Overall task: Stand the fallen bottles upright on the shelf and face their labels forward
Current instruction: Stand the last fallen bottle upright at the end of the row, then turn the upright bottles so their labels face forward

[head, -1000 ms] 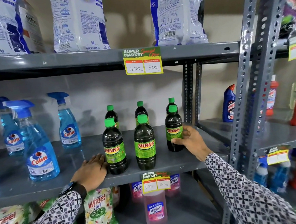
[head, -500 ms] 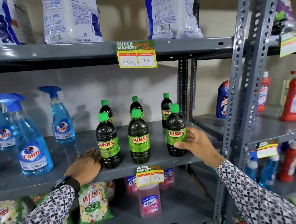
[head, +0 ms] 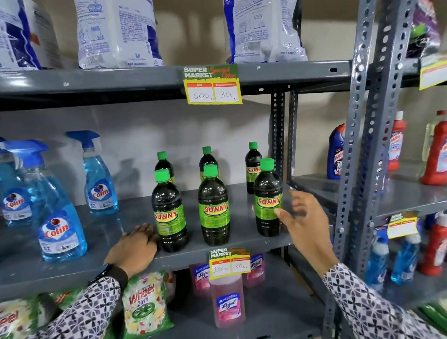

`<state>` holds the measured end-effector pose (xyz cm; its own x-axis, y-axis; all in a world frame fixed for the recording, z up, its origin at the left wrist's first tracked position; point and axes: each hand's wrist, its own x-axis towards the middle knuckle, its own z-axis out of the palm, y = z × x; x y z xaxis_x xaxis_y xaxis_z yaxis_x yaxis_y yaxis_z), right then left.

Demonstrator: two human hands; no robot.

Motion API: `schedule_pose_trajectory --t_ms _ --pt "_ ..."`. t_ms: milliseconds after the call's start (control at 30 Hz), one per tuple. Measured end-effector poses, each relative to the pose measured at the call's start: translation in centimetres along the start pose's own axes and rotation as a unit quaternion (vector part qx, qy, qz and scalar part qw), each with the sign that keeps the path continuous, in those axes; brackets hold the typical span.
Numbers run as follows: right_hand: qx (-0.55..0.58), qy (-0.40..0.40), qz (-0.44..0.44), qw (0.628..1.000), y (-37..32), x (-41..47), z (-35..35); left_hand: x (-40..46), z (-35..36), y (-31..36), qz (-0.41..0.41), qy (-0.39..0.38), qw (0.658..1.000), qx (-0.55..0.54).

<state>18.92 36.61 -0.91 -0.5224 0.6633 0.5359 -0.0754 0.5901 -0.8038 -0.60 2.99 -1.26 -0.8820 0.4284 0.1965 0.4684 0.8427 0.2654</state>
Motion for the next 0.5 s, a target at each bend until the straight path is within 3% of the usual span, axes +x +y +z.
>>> schedule_pose_trajectory --t_ms 67,100,167,267,367,500 --pt "-0.01 0.075 -0.062 0.995 -1.4 -1.8 0.8 -0.7 -0.2 -0.2 -0.028 0.067 0.991 -0.113" --pt "-0.01 0.075 -0.093 0.993 -2.2 -2.8 1.5 -1.0 -0.3 -0.4 -0.041 0.096 0.976 -0.19" --pt "-0.005 0.015 -0.131 0.991 -3.9 -4.6 3.5 -1.0 -0.6 -0.9 -0.053 0.128 0.923 -0.36" --pt "0.024 -0.136 -0.135 0.981 -6.5 -7.2 7.7 -1.2 -1.3 -1.2 -0.015 0.053 0.854 -0.517" --pt "0.022 -0.242 -0.124 0.962 -8.5 -9.4 12.7 -1.7 -1.9 -0.7 0.063 -0.038 0.854 -0.514" --pt "-0.036 -0.226 -0.112 0.967 -9.2 -9.9 16.9 -1.7 -2.0 0.3 0.106 -0.045 0.866 -0.487"
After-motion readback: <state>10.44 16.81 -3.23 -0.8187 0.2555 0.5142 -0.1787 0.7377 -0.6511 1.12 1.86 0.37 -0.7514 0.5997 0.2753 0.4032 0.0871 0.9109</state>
